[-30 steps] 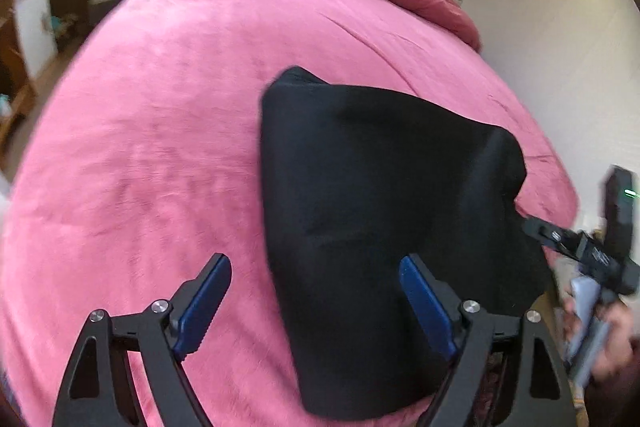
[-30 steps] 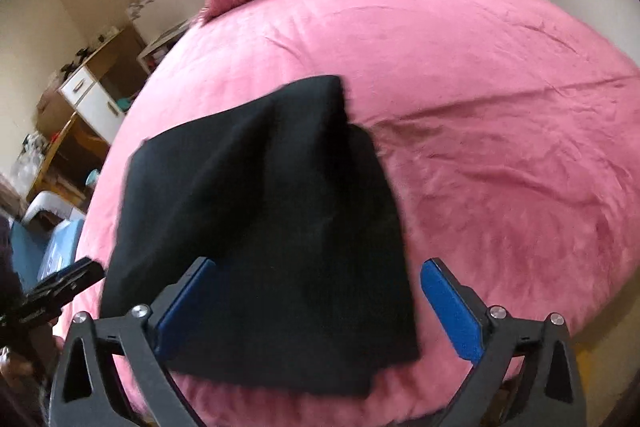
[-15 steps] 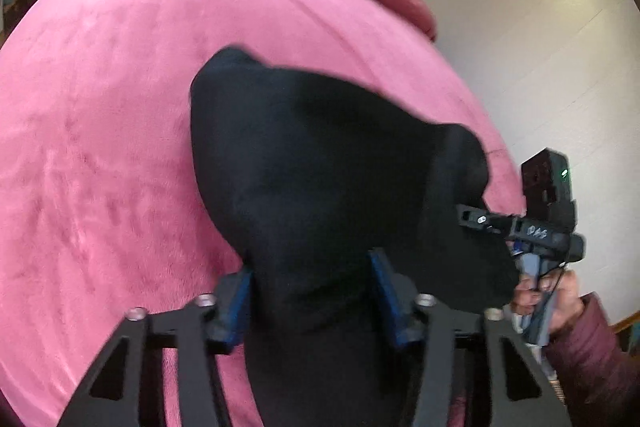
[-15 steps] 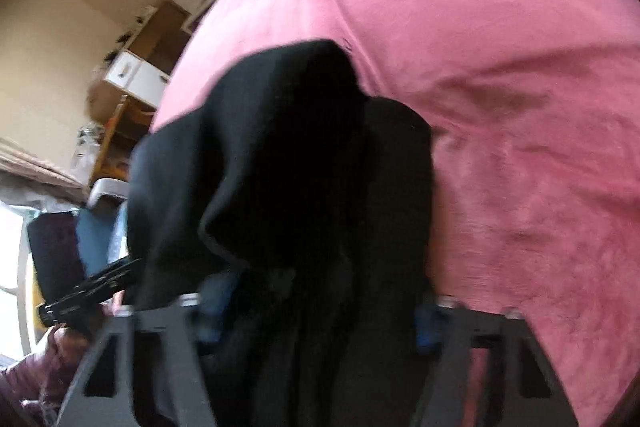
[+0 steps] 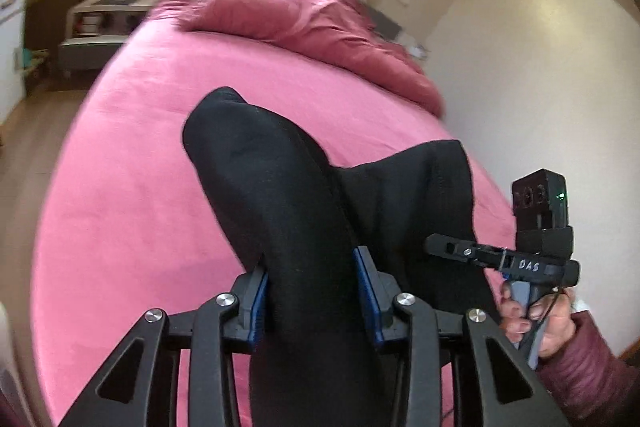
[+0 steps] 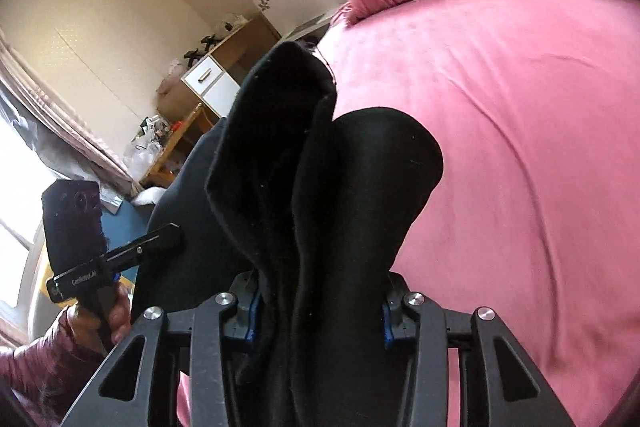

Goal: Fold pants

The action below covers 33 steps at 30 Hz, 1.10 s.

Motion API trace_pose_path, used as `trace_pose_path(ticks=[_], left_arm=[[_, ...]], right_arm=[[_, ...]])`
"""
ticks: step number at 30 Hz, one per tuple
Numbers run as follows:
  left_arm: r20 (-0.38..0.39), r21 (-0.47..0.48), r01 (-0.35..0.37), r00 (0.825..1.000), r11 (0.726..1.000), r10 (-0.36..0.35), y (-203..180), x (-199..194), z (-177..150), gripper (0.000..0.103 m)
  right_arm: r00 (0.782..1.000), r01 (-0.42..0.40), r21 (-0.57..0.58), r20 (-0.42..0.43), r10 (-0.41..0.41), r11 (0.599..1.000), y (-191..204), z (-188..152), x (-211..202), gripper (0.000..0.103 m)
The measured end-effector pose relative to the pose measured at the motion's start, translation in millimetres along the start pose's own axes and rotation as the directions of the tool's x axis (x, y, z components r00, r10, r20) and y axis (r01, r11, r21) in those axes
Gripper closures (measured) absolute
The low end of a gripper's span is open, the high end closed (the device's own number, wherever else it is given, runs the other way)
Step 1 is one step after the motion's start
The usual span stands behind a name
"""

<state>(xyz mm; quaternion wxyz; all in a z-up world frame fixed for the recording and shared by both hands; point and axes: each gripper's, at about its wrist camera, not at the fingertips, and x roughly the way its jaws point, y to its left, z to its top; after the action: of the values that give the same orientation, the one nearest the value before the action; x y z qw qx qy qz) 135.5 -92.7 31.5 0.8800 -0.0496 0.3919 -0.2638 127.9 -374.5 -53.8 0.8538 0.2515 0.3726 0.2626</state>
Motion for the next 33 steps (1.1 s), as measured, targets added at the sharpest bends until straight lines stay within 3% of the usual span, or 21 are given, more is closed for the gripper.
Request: trace_pose_path(ticks=[2,4,6,8,9,11,13,15,17,19,21,23,26,29,32,33], left_arm=[[-0.037,-0.021,-0.078,0.996,0.997,0.077,29.5,16.1,5.9,0.064],[-0.090,-0.010,-0.144,0.986,0.989,0.143,54.6,36.5,5.7,0.063],[-0.126,-0.009,-0.217,0.969,0.976,0.214,71.2,51.8,-3.4,0.053],[-0.114,-0.033,-0.245,0.964,0.969,0.240,78.0,53.8,-10.7,0.027],[-0.107,-0.045,-0.270,0.959,0.962,0.264,78.6,53.9,-10.9,0.020],[-0.084,-0.087,-0.305,0.951,0.948,0.298,76.2,47.0,-18.7,0.016],[-0.049,-0.073,-0.391,0.920,0.917,0.388,59.7,35.8,-26.0,0.016],[-0.008,-0.062,-0.426,0.905,0.903,0.426,41.5,24.3,-29.1,0.016],[0.043,-0.013,-0.486,0.873,0.874,0.486,22.8,6.3,-35.6,0.016],[0.072,0.026,-0.532,0.845,0.846,0.529,2.9,-2.3,-36.7,0.016],[0.112,0.029,-0.527,0.846,0.849,0.521,-16.0,-15.7,-45.3,0.016],[0.118,0.010,-0.500,0.860,0.866,0.496,-19.9,-22.1,-48.7,0.016],[0.128,-0.022,-0.482,0.868,0.876,0.480,-29.1,-39.1,-61.0,0.016],[0.130,-0.038,-0.479,0.868,0.877,0.480,-36.8,-50.5,-74.9,0.016],[0.136,-0.033,-0.498,0.857,0.866,0.498,-43.7,-59.4,-90.0,0.016],[0.138,-0.035,-0.516,0.846,0.856,0.516,-48.7,-64.0,-96.3,0.016]], right_arm=[[0.999,0.003,0.026,-0.034,-0.002,1.000,-9.4,14.7,32.0,0.059],[0.994,0.065,0.026,-0.088,-0.062,0.998,-17.3,21.0,69.0,0.057],[0.985,0.134,0.050,-0.114,-0.128,0.990,-30.2,20.2,94.3,0.052],[0.986,0.136,0.083,-0.113,-0.126,0.987,-41.8,18.1,100.0,0.044],[0.983,0.153,0.082,-0.117,-0.143,0.985,-43.8,16.6,101.4,0.033],[0.974,0.198,0.056,-0.120,-0.190,0.979,-43.1,11.3,100.7,0.026],[0.968,0.236,0.057,-0.107,-0.229,0.970,-39.3,8.9,93.5,0.014],[0.949,0.311,0.025,-0.069,-0.309,0.950,-25.4,8.6,81.5,0.013],[0.915,0.404,-0.030,-0.003,-0.404,0.914,-1.7,6.6,65.6,0.013],[0.894,0.447,-0.066,0.044,-0.445,0.892,20.5,2.5,52.7,0.013],[0.870,0.493,-0.102,0.086,-0.486,0.864,48.1,-8.0,43.1,0.012],[0.846,0.533,-0.126,0.100,-0.524,0.837,62.5,-22.8,32.0,0.009],[0.816,0.578,-0.133,0.110,-0.568,0.805,82.0,-43.0,22.1,0.008],[0.793,0.609,-0.129,0.119,-0.597,0.783,93.4,-64.8,18.0,0.007],[0.780,0.625,-0.119,0.146,-0.609,0.772,105.9,-83.9,8.1,0.007],[0.774,0.632,-0.117,0.154,-0.615,0.766,111.1,-88.5,11.0,0.006]])
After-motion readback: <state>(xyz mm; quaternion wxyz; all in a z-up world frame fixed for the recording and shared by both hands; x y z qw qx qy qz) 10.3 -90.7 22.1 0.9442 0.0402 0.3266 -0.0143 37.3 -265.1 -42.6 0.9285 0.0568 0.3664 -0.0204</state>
